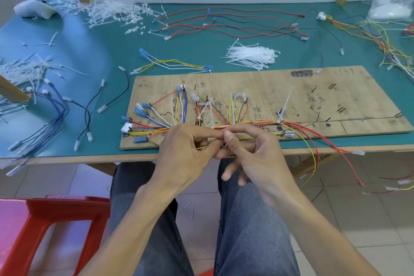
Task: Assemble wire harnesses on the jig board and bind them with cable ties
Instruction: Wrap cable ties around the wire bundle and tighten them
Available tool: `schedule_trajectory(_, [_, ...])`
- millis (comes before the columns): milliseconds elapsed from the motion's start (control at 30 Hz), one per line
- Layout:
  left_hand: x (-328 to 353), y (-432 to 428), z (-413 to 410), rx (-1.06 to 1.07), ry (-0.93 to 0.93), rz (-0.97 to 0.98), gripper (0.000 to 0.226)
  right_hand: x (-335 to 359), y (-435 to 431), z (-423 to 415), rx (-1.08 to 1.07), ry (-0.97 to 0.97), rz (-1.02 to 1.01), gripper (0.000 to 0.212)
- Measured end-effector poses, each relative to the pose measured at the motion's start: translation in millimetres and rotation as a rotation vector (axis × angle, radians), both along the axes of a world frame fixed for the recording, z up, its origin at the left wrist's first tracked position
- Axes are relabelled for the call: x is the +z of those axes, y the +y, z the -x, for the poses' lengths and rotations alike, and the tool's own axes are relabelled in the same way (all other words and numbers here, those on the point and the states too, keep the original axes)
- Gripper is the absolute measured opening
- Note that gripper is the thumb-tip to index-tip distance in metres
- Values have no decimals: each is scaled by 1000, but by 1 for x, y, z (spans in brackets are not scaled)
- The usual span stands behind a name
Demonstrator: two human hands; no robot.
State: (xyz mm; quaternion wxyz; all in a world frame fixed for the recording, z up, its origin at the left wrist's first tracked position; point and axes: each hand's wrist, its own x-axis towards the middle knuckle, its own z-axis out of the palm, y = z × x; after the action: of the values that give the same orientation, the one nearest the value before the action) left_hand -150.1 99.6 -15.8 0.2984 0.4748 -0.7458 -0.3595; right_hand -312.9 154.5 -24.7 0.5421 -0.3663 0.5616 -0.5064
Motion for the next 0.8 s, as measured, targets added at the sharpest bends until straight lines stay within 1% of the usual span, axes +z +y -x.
schedule_trajectory(200, [-4, 1, -2, 18, 16, 23, 17, -4, 1, 2, -95, -24, 56, 11])
schedule_trajectory(333, [-3, 2, -3, 14, -2, 33, 22, -5, 0, -1, -102, -31, 64, 10])
schedule_trajectory(500, [-1, 1, -5, -23, 28, -32, 19, -1, -2, 4, -64, -86, 38, 9])
schedule_trajectory(567, [0, -1, -7, -49, 21, -61, 18, -1, -1, 4, -61, -78, 46, 7])
schedule_trajectory(667, [1, -5, -7, -75, 80, -136, 16, -1, -2, 3, -63, -45, 60, 6])
schedule_trajectory(733, [2, -7, -5, -50, 91, -149, 16, 0, -4, 2, -54, -27, 66, 9])
schedule_trajectory(800, [3, -9, -4, -41, 75, -136, 11, 0, -5, 2, -44, -25, 64, 10])
